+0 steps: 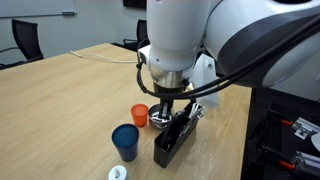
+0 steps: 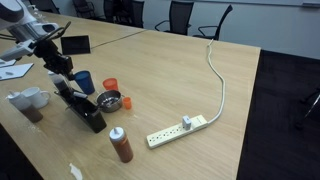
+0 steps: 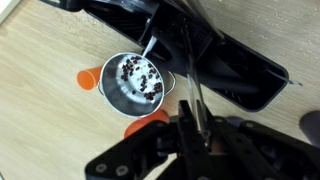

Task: Pick the straw from the rack and drop it on the table

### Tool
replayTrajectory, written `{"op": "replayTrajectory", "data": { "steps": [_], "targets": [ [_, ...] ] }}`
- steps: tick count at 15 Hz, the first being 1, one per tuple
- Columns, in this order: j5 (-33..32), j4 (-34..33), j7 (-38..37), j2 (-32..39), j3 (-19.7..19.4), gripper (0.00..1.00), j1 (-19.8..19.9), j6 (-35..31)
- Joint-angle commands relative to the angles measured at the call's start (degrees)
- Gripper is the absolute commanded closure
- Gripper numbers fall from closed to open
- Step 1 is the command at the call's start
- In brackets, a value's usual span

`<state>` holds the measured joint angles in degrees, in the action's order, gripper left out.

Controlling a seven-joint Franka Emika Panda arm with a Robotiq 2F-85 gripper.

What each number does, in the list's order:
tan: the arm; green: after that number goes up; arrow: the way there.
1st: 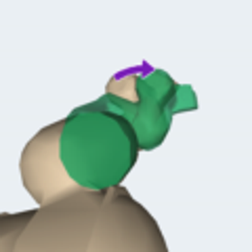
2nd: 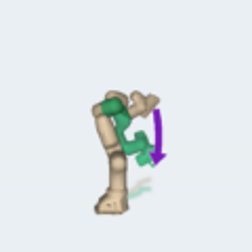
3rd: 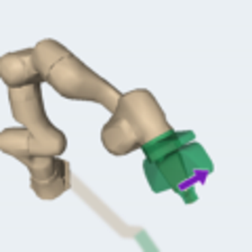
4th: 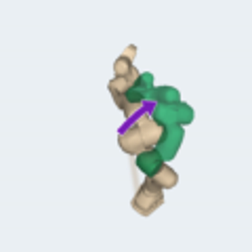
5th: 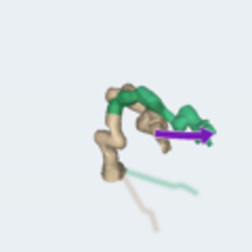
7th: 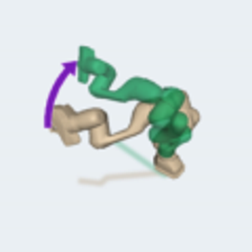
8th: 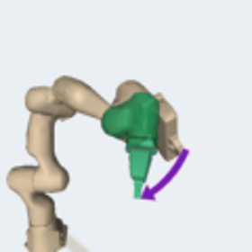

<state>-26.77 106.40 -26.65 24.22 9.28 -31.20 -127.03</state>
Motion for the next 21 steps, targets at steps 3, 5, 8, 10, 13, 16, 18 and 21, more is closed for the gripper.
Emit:
{"op": "replayTrajectory", "data": {
  "steps": [3,5,8,10,13,16,18,21],
  "targets": [
    [-1.7,-1.7,-1.4,-1.1,-0.9,0.97,-0.1,1.8],
    [-1.1,-2.4,-1.3,-1.3,-0.8,0.97,0.2,2.0],
    [-0.1,-3.3,-0.8,-2.1,-0.4,0.97,0.6,2.3],
    [-0.2,-3.9,-0.8,-3.1,-0.3,0.97,0.7,2.3],
    [1.0,-4.8,-0.2,-5.0,0.4,0.97,1.2,2.1],
    [2.6,-5.0,0.3,-7.6,1.2,0.97,1.8,1.2],
    [5.0,-4.5,1.0,-9.8,2.0,0.97,2.7,0.0],
    [11.6,-3.0,3.7,-13.3,3.7,0.97,4.5,-1.7]
  ]
}}
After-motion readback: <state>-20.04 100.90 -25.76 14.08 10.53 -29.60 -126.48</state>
